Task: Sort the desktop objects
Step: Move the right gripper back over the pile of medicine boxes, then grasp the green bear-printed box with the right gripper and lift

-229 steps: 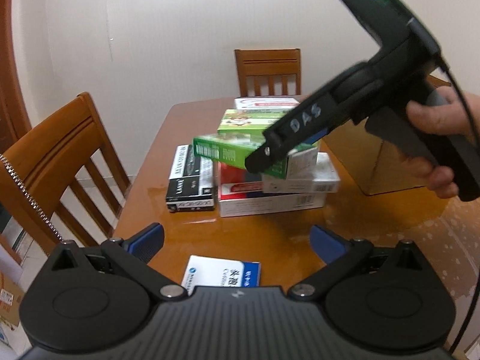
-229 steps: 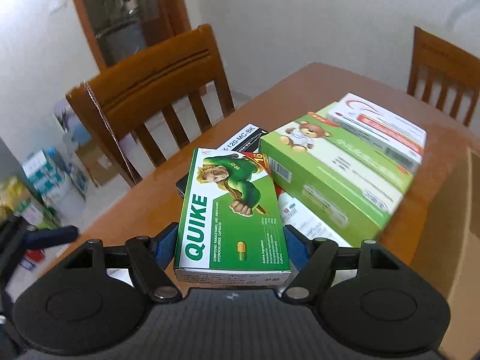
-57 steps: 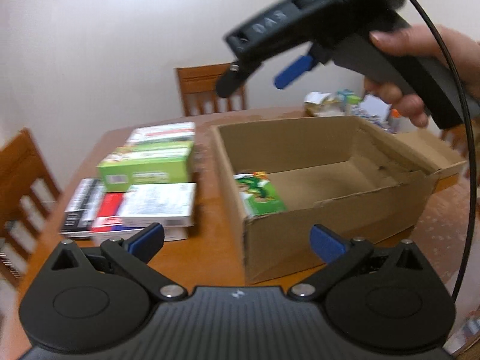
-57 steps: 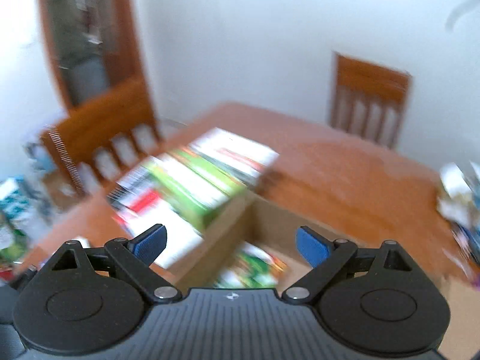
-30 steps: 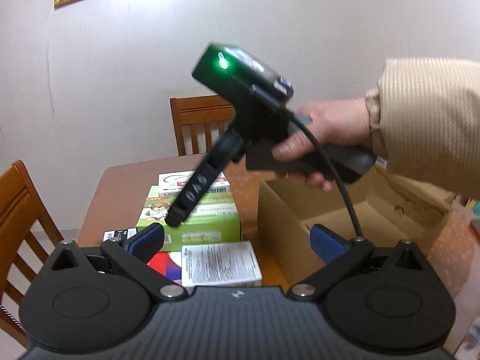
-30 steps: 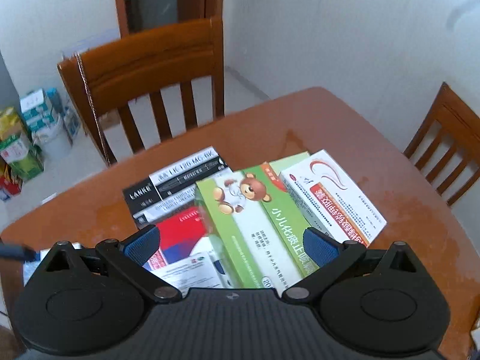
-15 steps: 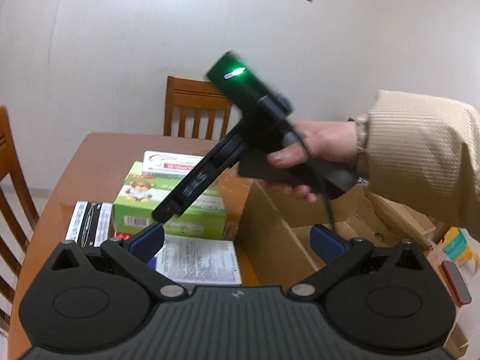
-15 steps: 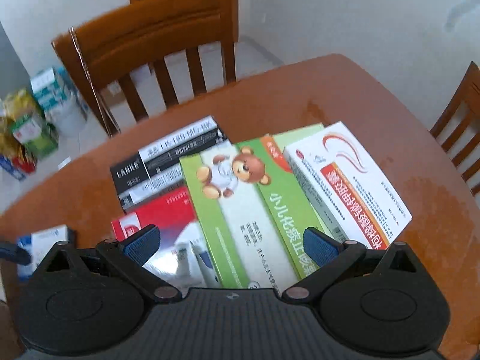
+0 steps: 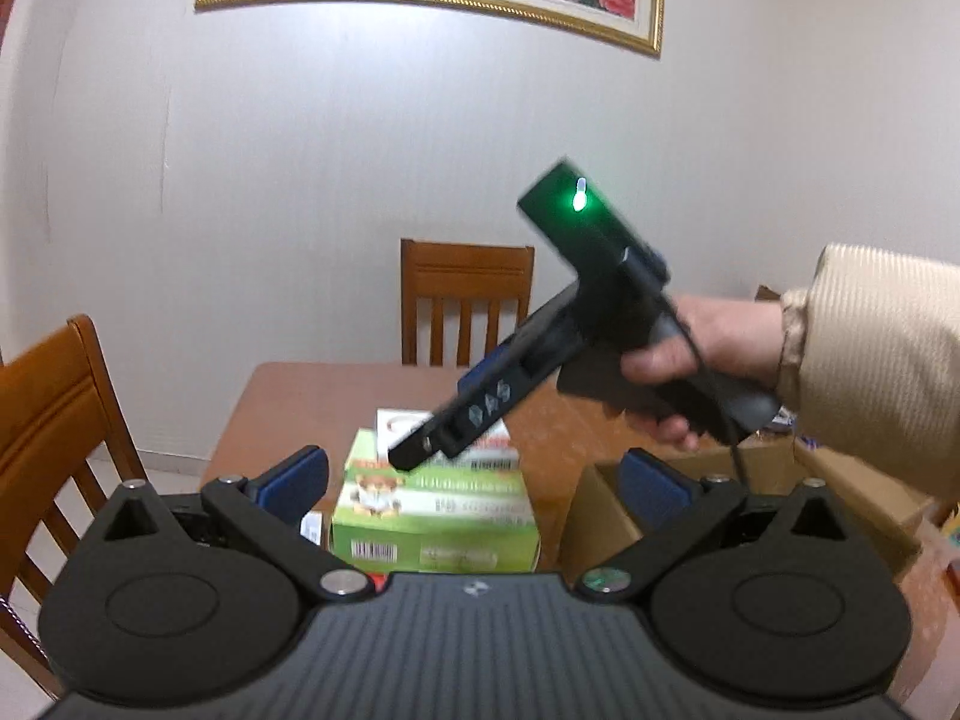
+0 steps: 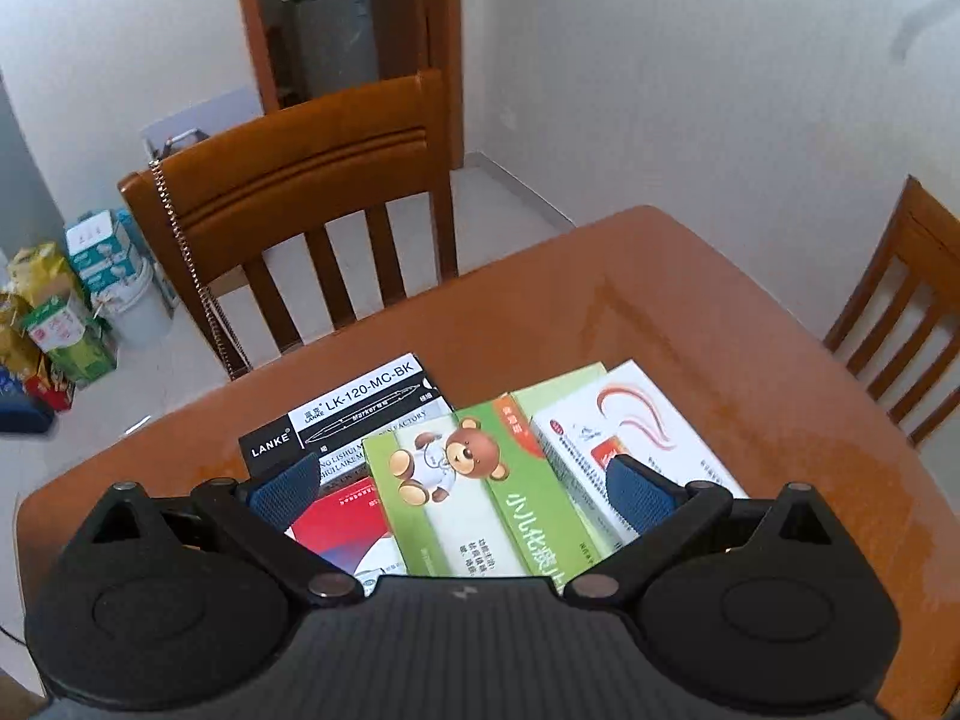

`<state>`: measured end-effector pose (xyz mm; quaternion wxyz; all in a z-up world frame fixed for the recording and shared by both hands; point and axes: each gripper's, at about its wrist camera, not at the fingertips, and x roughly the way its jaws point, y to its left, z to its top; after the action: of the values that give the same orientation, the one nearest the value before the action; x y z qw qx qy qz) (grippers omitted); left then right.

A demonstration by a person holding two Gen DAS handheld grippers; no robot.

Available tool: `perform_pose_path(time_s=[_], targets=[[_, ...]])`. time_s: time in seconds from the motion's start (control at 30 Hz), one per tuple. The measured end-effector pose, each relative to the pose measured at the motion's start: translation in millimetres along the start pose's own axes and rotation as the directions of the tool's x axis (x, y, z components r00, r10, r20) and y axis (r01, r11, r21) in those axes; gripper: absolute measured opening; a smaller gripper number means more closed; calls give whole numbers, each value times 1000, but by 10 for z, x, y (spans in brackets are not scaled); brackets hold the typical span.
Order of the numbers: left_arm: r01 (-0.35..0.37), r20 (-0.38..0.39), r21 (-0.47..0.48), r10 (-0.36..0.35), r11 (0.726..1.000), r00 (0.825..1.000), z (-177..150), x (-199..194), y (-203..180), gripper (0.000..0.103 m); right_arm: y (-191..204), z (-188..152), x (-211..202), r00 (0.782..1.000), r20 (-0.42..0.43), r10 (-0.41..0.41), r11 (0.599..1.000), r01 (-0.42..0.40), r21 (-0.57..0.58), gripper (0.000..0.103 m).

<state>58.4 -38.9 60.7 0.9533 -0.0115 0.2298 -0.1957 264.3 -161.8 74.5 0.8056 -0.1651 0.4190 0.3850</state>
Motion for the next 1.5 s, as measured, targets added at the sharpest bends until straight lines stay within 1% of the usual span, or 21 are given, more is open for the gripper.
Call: perform_pose_path(time_s=[0.07,0.17,0.27,0.33,0.43,0.53,0.67,0.77,0.87,0.97,1.03,1.1,1.2,1.27,1.3,1.33,1.4,1.5], targets=[[1,10,-3,-1,1000,1000,39,-39,-47,103,-7,30,18,1000,-20,-1,999,1,-41,103],[32,23,-6,-31,999,999,17,-50,-123,103,-49,21,116,997,-75,-5,996,-2,-85,103],[55,17,-4,-55,998,998,-20,-29,-194,103,-85,-16,230,992,-122,-14,992,-1,-123,103],[75,3,-5,-75,997,997,-55,8,-251,103,-114,-42,307,987,-155,33,992,-51,-115,103],[108,-17,2,-108,994,994,-104,97,-304,103,-97,-87,437,973,-215,88,985,-117,-129,103],[122,-28,16,-122,992,992,-146,114,-350,103,-131,-111,542,964,-247,95,984,-129,-125,103],[137,-39,16,-136,990,990,-175,89,-370,103,-170,-146,638,948,-291,127,979,-166,-115,103],[140,-46,12,-139,990,989,-152,40,-382,103,-178,-150,678,948,-296,114,978,-159,-133,103],[135,-48,7,-134,991,990,-158,24,-369,103,-198,-138,718,944,-310,113,976,-163,-141,103],[135,-48,3,-135,991,990,-158,36,-381,103,-215,-166,800,925,-357,127,975,-183,-126,103],[132,-48,6,-132,991,990,-158,10,-388,103,-202,-187,824,926,-358,120,973,-182,-144,103],[129,-50,5,-128,992,990,-155,17,-392,103,-217,-157,838,927,-352,132,975,-186,-123,103],[131,-60,-2,-131,991,990,-154,52,-405,103,-164,-133,881,929,-356,107,973,-170,-153,103],[131,-66,-2,-131,991,989,-164,103,-437,103,-141,-125,896,934,-344,96,977,-155,-149,103],[130,-68,0,-130,992,989,-165,111,-452,103,-133,-122,884,939,-332,89,978,-145,-148,101],[129,-70,1,-129,992,989,-164,104,-463,103,-124,-119,867,945,-318,82,980,-135,-148,96],[128,-73,2,-127,992,989,-167,102,-485,103,-80,-129,825,952,-299,70,982,-118,-145,95],[124,-79,0,-124,992,989,-169,86,-517,103,18,-155,768,960,-278,28,987,-71,-145,95]])
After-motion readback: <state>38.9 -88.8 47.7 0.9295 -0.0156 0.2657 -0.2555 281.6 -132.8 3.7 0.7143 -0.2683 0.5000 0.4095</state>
